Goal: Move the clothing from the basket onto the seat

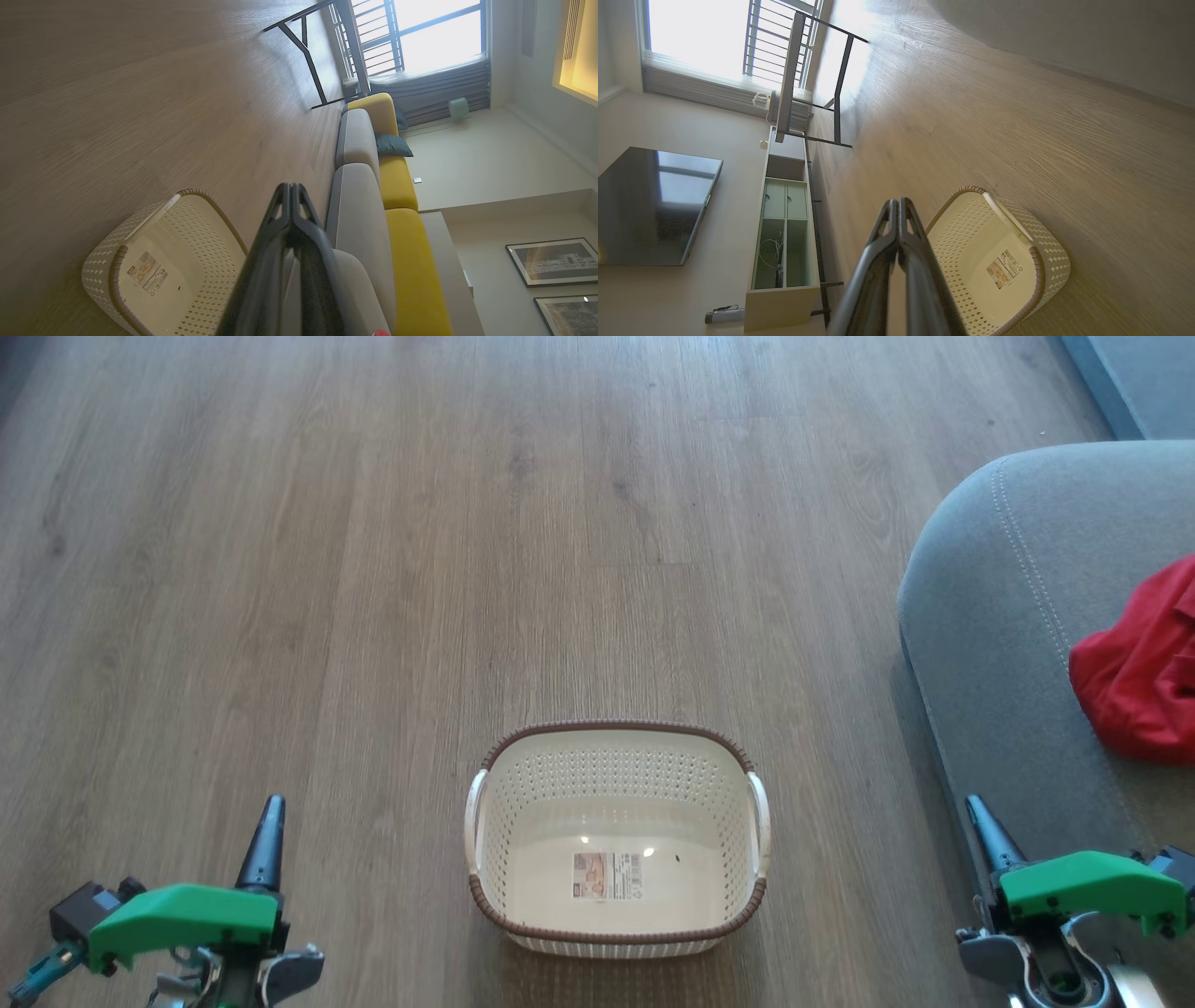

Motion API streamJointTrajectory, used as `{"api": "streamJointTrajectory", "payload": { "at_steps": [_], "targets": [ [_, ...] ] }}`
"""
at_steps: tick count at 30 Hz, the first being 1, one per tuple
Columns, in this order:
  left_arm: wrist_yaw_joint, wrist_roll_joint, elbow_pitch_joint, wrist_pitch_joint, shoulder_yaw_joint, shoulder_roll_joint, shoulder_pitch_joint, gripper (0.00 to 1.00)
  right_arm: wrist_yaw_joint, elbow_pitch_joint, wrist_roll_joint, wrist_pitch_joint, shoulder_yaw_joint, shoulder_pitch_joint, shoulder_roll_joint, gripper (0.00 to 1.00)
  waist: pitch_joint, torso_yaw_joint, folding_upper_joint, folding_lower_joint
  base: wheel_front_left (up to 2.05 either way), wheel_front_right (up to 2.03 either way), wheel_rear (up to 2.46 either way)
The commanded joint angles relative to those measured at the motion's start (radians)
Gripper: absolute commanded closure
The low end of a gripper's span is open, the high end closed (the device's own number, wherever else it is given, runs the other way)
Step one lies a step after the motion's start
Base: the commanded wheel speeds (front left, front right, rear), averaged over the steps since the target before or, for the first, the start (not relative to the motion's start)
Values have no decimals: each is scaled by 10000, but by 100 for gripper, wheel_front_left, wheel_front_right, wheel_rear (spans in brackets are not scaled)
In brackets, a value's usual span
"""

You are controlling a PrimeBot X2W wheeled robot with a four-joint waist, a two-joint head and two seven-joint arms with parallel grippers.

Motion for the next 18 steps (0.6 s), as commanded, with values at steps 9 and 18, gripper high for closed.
{"api": "streamJointTrajectory", "payload": {
  "at_steps": [9,18],
  "targets": [
    [-100,-1230,-557,324,331,71,-648,100,59,-514,1115,337,-93,-591,12,100,2,2,0,0,0,0,0],
    [-124,-2274,-704,586,383,75,-725,100,64,-623,2044,597,-250,-612,44,100,3,4,0,0,0,0,0]
  ]
}}
